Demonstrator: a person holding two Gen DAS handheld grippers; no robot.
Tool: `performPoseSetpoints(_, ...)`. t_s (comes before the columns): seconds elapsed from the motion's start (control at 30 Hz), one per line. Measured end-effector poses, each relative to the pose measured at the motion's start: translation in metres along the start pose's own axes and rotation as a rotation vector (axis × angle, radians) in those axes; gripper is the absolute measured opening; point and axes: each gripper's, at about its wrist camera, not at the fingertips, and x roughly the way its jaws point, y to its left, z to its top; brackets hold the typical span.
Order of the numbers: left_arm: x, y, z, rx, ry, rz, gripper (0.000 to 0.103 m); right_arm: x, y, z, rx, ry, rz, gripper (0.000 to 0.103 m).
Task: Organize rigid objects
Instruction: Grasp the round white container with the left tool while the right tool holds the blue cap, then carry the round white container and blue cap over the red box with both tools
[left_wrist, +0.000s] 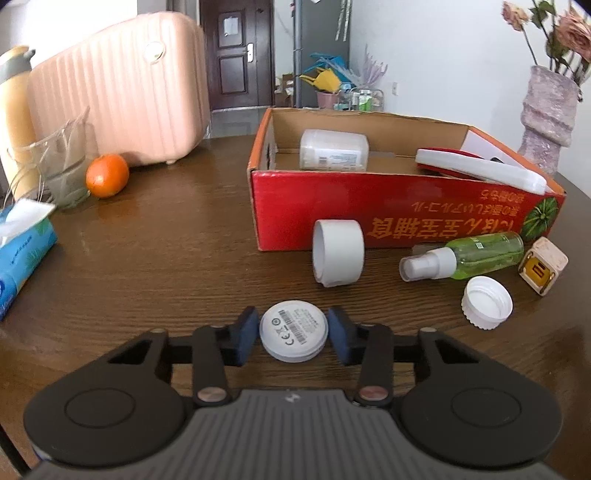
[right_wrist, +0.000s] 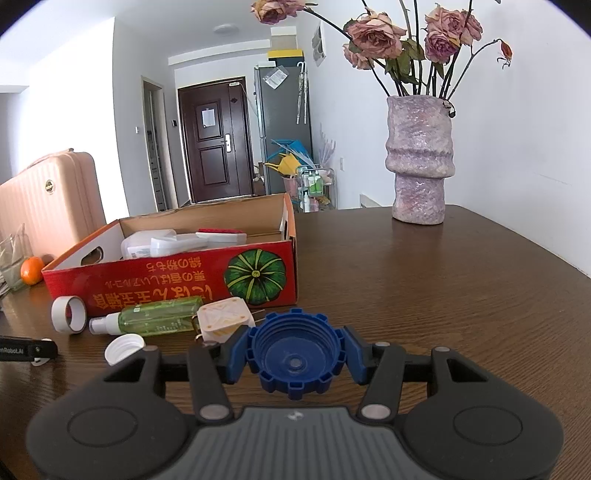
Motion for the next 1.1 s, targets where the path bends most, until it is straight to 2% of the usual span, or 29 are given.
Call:
performPoseSetpoints(0.3, -0.002, -0.004, -0.003, 0.015, -0.025, 0.039, 0.040, -0.003, 0.002, -0.001, -0.007, -0.010, 0.004, 0.052)
performPoseSetpoints(0.47, -0.013, 0.001, -0.003, -0.012, -0.062, 0.054, 0.040, -0.007, 0.005, -0.002, -0.010, -0.022, 0.017, 0.052)
performPoseSetpoints(0.87, -0.049, -0.014, -0.011, -0.046, -0.120, 0.015, 0.040, -0.021, 0.015, -0.005, -0.013, -0.047, 0.062, 0.052)
performPoseSetpoints(1.1, -0.072, -0.034, -0.018, -0.029, -0.161, -0.018, 0.040, -0.032, 0.027, -0.008, -0.015, -0.065, 0.097, 0.052)
